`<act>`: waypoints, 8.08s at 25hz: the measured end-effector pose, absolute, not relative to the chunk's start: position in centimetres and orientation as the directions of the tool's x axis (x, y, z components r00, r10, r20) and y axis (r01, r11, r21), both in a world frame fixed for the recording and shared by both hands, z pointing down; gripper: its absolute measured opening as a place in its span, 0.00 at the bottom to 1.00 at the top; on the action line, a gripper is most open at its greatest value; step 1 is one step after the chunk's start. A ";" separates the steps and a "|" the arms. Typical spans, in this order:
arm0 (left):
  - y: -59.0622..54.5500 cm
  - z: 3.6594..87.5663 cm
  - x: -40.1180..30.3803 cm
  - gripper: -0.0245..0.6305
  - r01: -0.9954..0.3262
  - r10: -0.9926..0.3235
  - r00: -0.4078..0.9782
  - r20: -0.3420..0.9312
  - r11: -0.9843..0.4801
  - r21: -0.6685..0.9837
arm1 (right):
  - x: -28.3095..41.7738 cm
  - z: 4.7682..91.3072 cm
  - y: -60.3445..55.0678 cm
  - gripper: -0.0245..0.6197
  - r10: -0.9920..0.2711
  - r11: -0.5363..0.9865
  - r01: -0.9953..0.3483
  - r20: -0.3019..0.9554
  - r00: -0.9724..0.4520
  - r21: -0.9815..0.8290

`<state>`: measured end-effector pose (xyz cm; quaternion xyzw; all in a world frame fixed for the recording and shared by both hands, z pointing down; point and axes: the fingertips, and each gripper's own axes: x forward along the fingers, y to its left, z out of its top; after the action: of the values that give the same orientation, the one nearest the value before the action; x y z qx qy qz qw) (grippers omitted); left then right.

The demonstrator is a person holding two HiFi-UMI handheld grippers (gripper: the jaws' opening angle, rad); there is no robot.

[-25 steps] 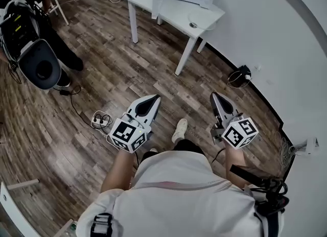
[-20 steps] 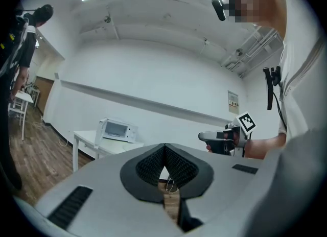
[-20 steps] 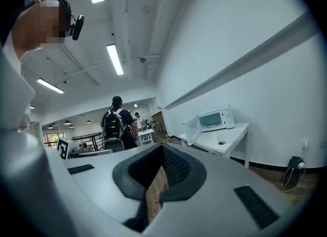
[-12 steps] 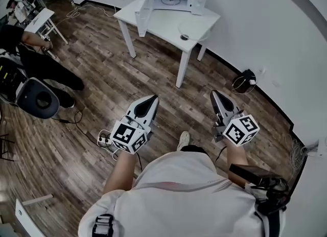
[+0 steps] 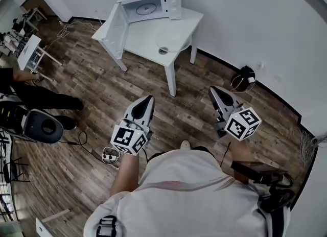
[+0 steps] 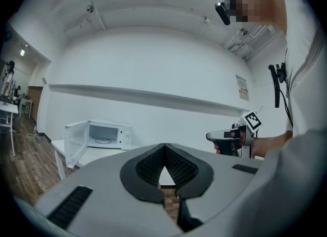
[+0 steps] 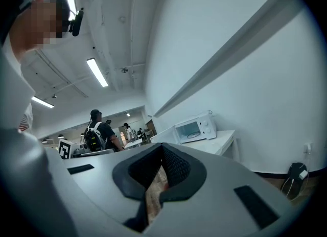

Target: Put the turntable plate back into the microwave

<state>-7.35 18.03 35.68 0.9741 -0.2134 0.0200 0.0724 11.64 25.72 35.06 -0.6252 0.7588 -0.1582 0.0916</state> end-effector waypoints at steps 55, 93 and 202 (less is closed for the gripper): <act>-20.3 45.6 11.8 0.05 -0.467 -0.420 0.881 0.217 -0.841 0.271 | 35.2 52.7 -13.7 0.20 -0.937 -0.023 -0.654 0.244 -0.250 -0.756; -17.0 53.1 11.6 0.05 -0.711 -0.602 0.700 0.383 -0.638 0.296 | 29.6 68.8 -16.9 0.08 -0.775 -0.021 -0.022 0.030 -0.631 -1.000; -28.9 47.9 -4.2 0.05 -0.660 -0.663 0.730 0.165 -0.620 0.424 | 18.7 62.0 -55.5 0.28 -0.877 -0.330 -0.123 0.352 -0.328 -0.936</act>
<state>-4.17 -28.86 47.89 0.9001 -0.3676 -0.0037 0.2341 18.74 -55.49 61.96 -0.5005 0.4993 -0.6438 0.2928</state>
